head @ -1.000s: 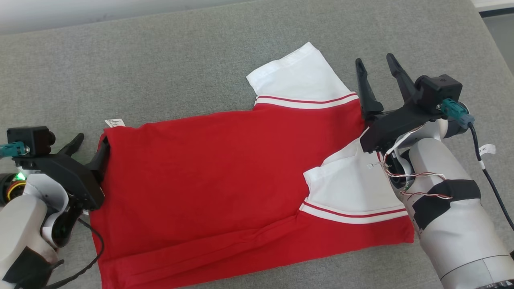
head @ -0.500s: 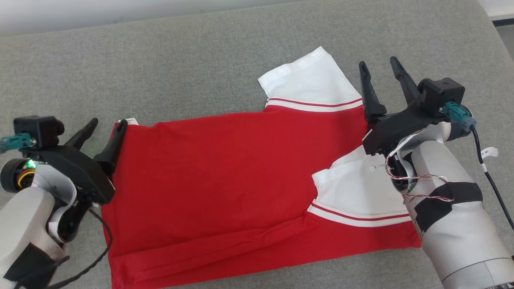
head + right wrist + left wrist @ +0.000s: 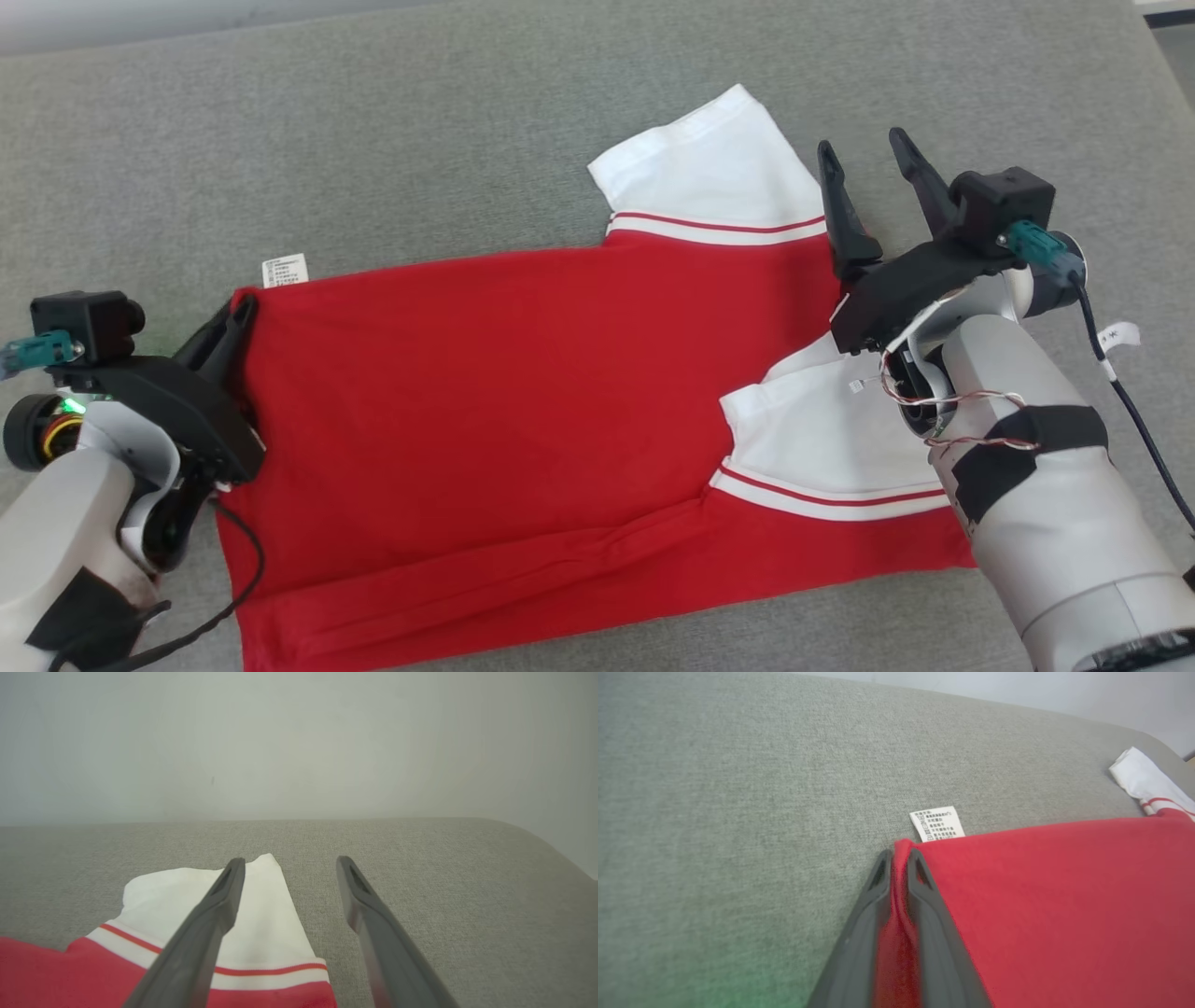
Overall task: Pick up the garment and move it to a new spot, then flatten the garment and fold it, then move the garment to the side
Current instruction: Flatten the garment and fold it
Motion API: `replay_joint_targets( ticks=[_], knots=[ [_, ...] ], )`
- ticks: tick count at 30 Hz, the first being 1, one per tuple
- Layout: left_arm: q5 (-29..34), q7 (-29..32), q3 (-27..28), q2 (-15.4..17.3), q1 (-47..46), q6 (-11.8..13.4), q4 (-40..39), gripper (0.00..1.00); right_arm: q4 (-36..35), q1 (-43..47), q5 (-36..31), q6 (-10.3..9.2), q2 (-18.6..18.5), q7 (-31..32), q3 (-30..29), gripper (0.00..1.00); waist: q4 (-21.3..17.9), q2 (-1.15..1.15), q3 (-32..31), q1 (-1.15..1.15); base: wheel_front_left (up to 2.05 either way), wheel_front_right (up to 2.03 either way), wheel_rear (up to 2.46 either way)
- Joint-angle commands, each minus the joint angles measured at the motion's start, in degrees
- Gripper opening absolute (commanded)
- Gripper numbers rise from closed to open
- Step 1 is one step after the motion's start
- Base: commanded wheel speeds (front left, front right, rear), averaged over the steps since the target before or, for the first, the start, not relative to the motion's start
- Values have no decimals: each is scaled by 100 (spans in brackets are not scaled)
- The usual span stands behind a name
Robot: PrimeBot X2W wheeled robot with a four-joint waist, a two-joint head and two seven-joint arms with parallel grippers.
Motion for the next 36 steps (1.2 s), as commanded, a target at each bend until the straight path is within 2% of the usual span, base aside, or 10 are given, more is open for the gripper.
replay_joint_targets(
  ticks=[1, 10, 16, 21, 23, 24, 25, 26, 27, 36],
  knots=[
    [9, -135, -15, -66, -10, -5, 39, 0, 232, -152, -28, -14, 21, 11, 58, 100, 71, 0, 37, 0, 0, 0, 0],
    [483, -1201, 36, -279, -103, 411, -414, 0, 1360, -1185, -76, -14, -176, 425, 217, 100, 618, 0, 409, 0, 0, 0, 0],
    [912, -1478, -11, -536, -81, 781, -956, 0, 1985, -1846, -144, -14, -410, 861, 195, 100, 1044, 0, 776, 0, 0, 0, 0],
    [1179, -1547, -5, -690, 17, 927, -1272, 0, 2288, -2195, -219, -14, -466, 1176, 235, 100, 1227, 0, 985, 0, 0, 0, 0],
    [1267, -1552, 8, -748, 58, 965, -1351, 0, 2368, -2292, -242, -14, -480, 1300, 229, 85, 1257, 0, 1020, 0, 0, 0, 0],
    [1302, -1558, 19, -769, 87, 978, -1383, 0, 2419, -2299, -268, -14, -498, 1408, 218, 44, 1261, 0, 1025, 0, 0, 0, 0],
    [1335, -1554, 32, -777, 109, 981, -1413, 0, 2464, -2295, -284, -14, -503, 1485, 204, 38, 1265, 0, 1028, 0, 0, 0, 0],
    [1353, -1552, 58, -774, 125, 976, -1435, 0, 2486, -2307, -307, -14, -495, 1520, 190, 8, 1267, 0, 1029, 0, 0, 0, 0],
    [1368, -1555, 92, -766, 150, 965, -1442, 0, 2505, -2338, -347, -14, -511, 1543, 175, 0, 1264, 0, 1025, 0, 0, 0, 0],
    [1461, -1562, 378, -746, 392, 964, -1505, 0, 2478, -2425, -461, -14, -442, 872, 98, 0, 1104, 0, 756, 0, 0, 0, 0]
  ],
)
